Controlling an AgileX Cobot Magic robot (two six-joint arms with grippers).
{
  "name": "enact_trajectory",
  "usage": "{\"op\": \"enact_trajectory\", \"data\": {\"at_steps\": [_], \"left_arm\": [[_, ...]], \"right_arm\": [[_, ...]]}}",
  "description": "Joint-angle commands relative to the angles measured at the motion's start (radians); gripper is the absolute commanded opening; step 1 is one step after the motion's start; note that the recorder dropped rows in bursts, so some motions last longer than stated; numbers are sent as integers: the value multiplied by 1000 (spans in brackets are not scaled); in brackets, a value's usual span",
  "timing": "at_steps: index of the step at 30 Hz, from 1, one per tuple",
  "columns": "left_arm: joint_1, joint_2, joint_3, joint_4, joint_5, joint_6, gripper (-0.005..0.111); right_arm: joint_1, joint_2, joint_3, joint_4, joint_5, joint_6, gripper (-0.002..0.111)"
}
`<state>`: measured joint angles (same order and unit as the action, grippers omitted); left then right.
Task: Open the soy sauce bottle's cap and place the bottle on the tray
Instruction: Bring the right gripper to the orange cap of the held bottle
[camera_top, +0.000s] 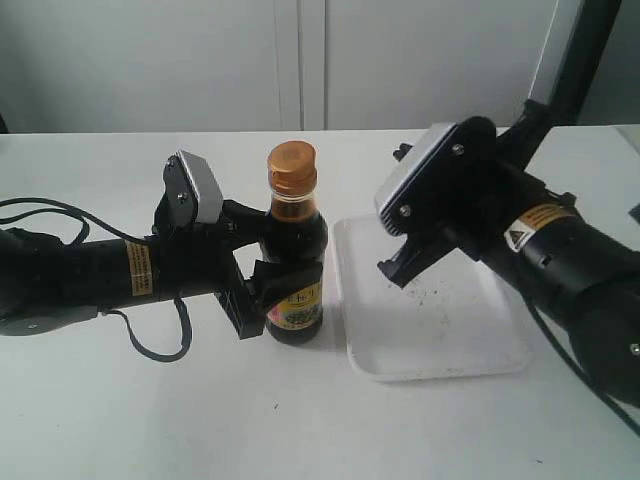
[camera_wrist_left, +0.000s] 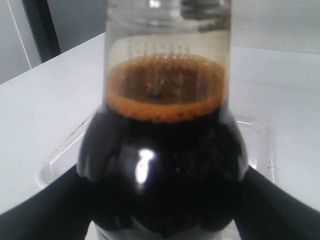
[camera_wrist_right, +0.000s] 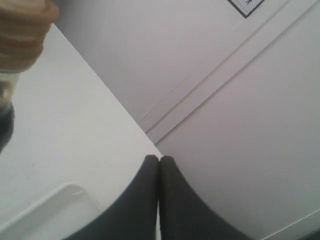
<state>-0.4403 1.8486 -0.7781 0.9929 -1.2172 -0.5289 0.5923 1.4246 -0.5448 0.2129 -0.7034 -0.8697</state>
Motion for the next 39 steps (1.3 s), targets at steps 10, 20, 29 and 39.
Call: {"op": "enact_trajectory", "data": {"at_steps": [10, 20, 29, 39], "left_arm": [[-1, -3, 4, 5, -4, 10, 0], [-1, -3, 4, 5, -4, 10, 0], [-1, -3, 4, 5, -4, 10, 0], [-1, -3, 4, 3, -4, 10, 0]], "right_arm": [[71, 109, -3, -65, -235, -158, 0], [71, 165, -83, -128, -193, -163, 0], [75, 173, -131, -180, -122, -166, 0], [75, 173, -146, -213, -54, -166, 0]]}}
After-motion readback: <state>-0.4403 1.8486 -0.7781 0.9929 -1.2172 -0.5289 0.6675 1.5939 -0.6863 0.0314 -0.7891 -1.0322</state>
